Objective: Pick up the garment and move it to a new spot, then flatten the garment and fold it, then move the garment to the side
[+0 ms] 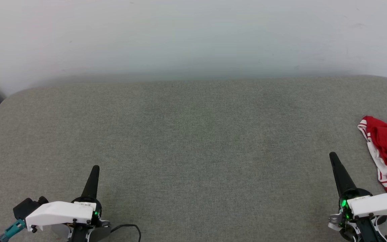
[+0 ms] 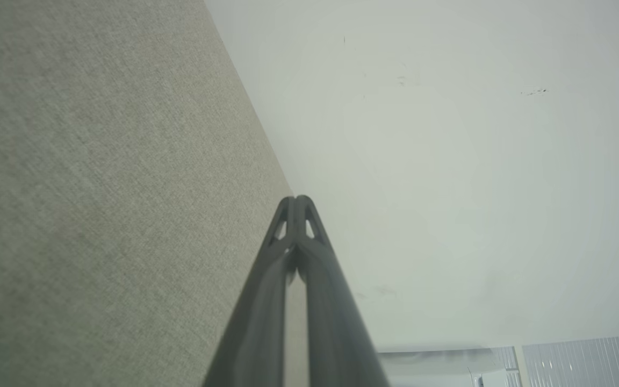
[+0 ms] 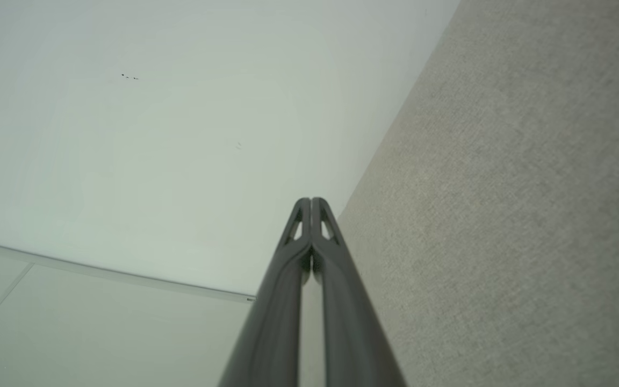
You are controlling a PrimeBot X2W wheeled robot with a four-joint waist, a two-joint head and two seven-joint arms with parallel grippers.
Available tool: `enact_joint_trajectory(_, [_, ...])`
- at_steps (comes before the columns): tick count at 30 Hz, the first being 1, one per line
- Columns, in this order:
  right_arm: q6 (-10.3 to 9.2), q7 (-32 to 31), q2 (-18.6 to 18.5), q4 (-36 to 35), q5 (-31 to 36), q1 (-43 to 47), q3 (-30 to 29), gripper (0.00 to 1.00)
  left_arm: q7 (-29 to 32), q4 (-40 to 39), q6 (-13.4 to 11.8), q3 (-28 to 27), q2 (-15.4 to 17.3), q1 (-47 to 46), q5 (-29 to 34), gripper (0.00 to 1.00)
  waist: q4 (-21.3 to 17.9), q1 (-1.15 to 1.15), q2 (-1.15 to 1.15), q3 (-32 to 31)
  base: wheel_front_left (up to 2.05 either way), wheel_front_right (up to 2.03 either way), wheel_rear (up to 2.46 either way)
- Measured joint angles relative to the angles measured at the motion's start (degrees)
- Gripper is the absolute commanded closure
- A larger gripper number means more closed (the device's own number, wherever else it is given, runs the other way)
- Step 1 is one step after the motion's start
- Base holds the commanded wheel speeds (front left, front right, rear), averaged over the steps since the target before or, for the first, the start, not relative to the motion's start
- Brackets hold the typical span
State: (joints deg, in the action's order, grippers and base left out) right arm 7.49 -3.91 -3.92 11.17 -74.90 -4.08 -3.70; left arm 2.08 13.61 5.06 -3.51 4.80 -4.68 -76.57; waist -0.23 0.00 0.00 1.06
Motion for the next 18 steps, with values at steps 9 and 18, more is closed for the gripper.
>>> enact_joint_trajectory(9, [0.00, -0.3, 0.0, 0.7, -4.5, -0.4, -0.5, 1.00, 1.1, 0.1, 0.6, -0.7, -0.4, -0.3, -3.9, 1.00, 0.1, 0.00, 0.00, -0.2, 0.00, 0.00, 0.00])
enact_joint_trajectory(18, [0.00, -0.7, 0.1, 1.4, -8.6, -0.7, -0.9, 1.00, 2.1, 0.2, 1.1, -1.4, -0.9, -0.6, -7.5, 1.00, 0.1, 0.00, 0.00, -0.4, 0.00, 0.00, 0.00])
